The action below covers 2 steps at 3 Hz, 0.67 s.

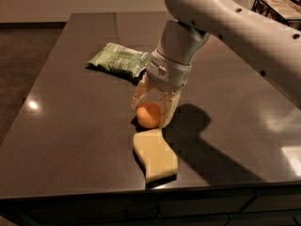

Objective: Move orange near sponge

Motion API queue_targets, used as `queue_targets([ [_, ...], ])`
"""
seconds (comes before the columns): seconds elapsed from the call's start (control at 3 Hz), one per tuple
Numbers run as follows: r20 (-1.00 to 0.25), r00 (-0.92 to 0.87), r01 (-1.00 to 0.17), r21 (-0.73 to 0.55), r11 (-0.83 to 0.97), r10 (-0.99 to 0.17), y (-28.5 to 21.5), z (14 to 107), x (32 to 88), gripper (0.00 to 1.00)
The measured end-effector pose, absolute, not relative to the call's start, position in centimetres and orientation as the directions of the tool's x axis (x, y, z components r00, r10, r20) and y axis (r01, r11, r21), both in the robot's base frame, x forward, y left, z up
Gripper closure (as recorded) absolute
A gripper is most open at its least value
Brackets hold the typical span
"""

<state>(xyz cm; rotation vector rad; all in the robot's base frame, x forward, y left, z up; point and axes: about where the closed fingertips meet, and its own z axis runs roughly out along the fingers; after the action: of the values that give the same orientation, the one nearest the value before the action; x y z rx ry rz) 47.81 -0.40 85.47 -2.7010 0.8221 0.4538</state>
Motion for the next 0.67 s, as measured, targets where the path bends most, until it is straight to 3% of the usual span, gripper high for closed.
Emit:
queue_targets([
  [0.67,-0.358,0.804,-0.558,-0.178,-0.811,-0.474,0.01,85.01,48.39,0.36],
])
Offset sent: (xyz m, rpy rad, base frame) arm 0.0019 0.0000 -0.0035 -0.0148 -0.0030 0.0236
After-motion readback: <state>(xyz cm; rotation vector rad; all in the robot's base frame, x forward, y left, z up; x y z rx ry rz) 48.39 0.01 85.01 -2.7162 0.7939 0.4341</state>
